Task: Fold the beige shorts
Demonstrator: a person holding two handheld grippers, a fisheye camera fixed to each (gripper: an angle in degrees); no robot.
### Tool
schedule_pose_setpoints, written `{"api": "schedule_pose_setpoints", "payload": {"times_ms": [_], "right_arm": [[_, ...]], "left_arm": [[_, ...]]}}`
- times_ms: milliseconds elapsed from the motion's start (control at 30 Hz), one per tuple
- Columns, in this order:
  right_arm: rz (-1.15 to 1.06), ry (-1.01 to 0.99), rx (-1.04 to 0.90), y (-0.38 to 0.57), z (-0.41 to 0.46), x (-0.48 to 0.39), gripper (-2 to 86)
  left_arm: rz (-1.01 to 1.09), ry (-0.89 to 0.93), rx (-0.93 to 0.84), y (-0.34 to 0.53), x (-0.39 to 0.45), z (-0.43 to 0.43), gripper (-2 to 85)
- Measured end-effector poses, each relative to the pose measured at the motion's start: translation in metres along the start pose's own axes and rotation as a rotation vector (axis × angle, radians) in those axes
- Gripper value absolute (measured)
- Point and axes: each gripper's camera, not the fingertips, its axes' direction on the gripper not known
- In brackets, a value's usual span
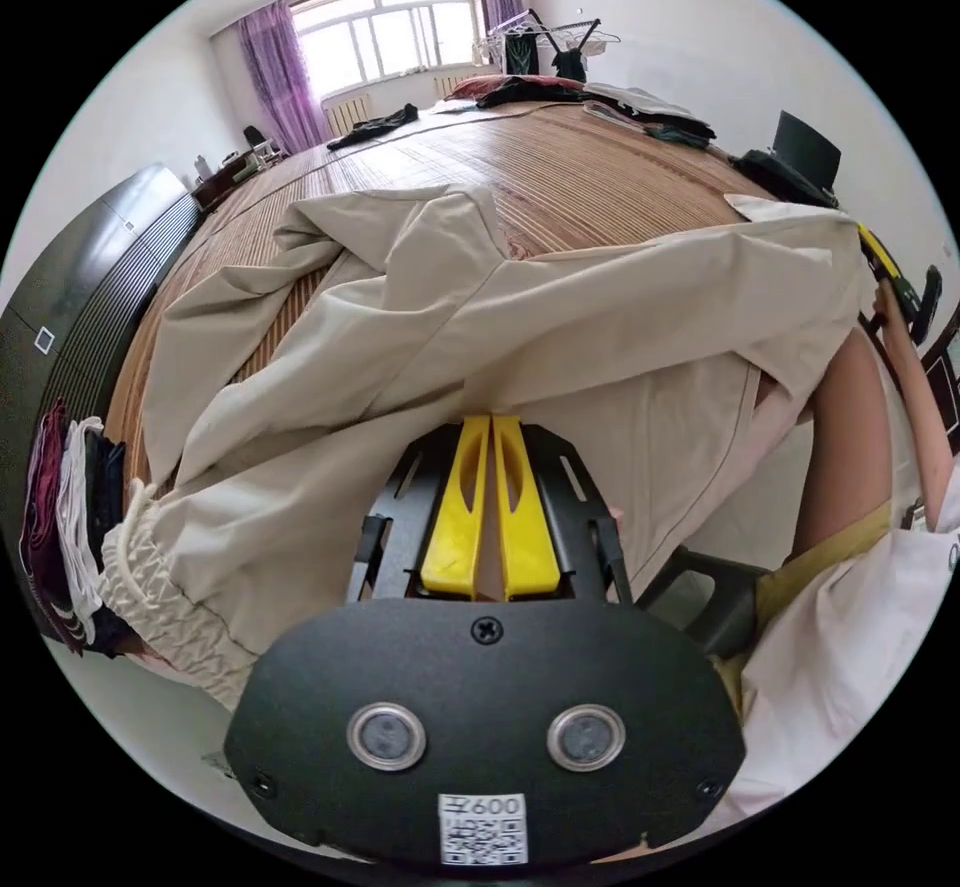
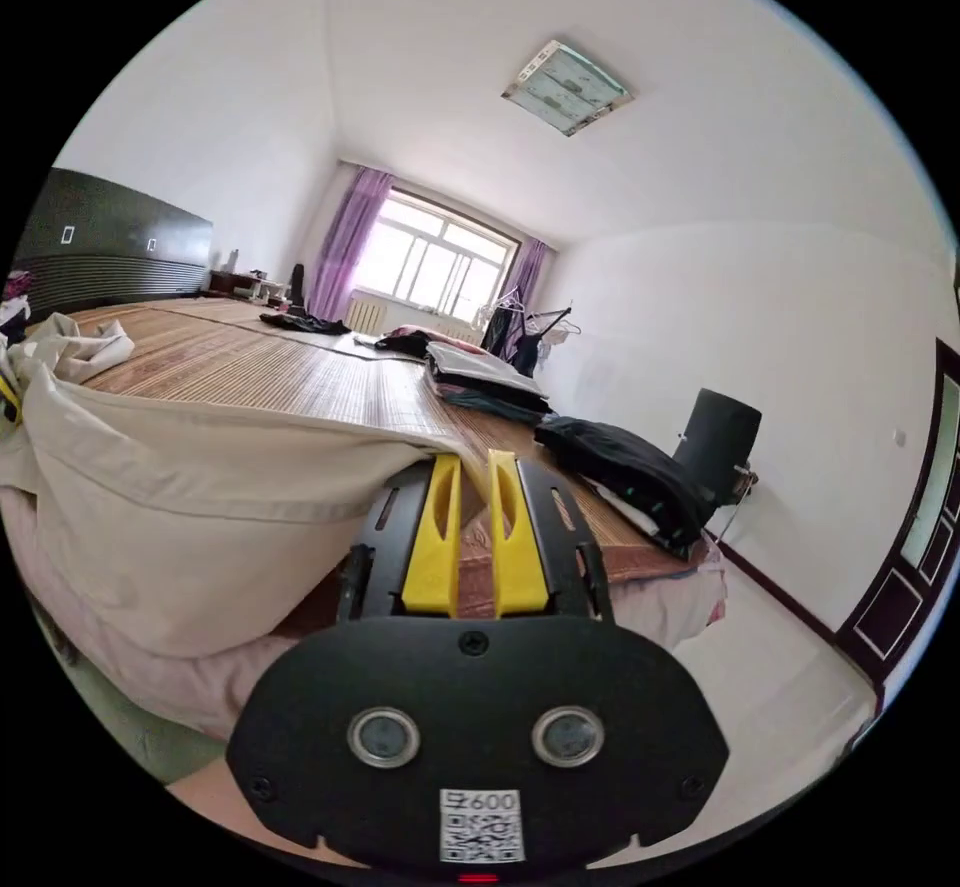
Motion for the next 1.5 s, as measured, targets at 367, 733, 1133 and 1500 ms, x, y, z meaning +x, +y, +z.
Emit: {"api": "schedule_pose_setpoints", "payload": {"times_ms": [367, 733, 1133, 1500], "right_arm": [[0.398, -0.326, 0.092, -0.027, -0.051, 0.123, 0.4], [0.374, -0.246, -0.007, -0.142, -0.030, 0.112, -0.8], [-0.369, -0.322, -0.640, -0.378, 0.127, 0.015, -0.8], [-0.573, -0.191, -0.447, -0.329, 0.150, -0.059, 0.6]], "left_arm": [[-0.113, 0.115, 0.032, -0.005, -0.049, -0.029, 0.9], [-0.341, 0.307, 0.116, 0.009, -0.094, -0.032, 0.4], [-0.106, 0.004, -0.141, -0.041, -0.105, -0.037, 0.7], [0.226, -0.848, -0.354, 0.052, -0.107, 0.019, 0.5]]}}
